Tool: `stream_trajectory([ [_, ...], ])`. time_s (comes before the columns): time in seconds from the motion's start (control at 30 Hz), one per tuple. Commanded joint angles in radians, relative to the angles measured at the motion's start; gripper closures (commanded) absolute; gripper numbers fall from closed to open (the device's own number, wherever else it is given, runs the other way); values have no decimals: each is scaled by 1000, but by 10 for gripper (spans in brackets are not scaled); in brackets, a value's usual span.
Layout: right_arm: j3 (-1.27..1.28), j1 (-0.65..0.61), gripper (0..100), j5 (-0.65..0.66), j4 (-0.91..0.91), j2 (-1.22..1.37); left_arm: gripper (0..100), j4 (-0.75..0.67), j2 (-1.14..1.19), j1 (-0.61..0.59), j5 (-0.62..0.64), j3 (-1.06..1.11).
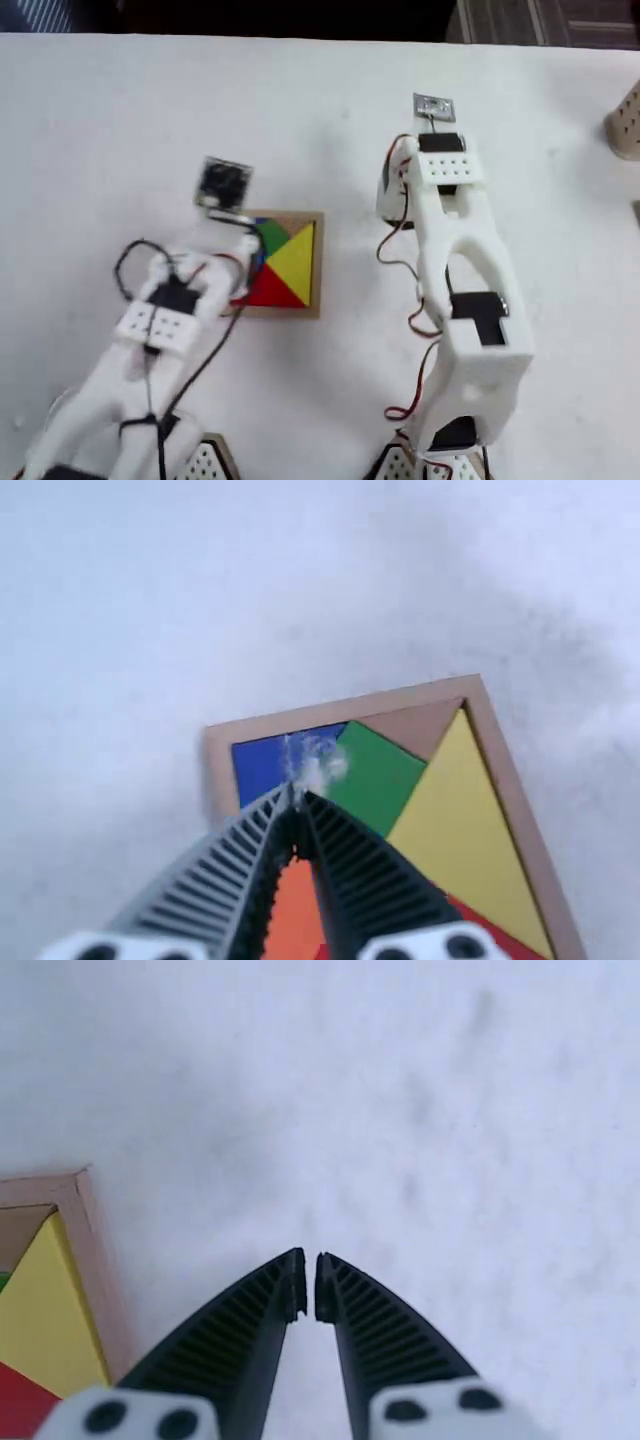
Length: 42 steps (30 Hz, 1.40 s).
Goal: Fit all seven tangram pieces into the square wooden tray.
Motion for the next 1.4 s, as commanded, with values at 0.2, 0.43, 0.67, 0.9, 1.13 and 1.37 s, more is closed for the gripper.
stream_trajectory([
  [0.2, 565, -8, 981, 23, -303, -550, 977, 9, -331, -208, -15, 232],
  [0.43, 987, 137, 981, 227, -417, -894, 974, 17, -653, -394, -15, 465],
  [0.67, 1298, 248, 978, 443, -437, -1257, 974, 334, -960, -414, -15, 496],
  [0.9, 1504, 154, 978, 537, -262, -1629, 973, 704, -1185, -414, -15, 491],
  [1.13, 1636, 134, 978, 537, -47, -2017, 974, 796, -1171, -414, -12, 491],
  [1.37, 1763, 62, 977, 540, -101, -2089, 975, 907, -1171, -414, -14, 491],
])
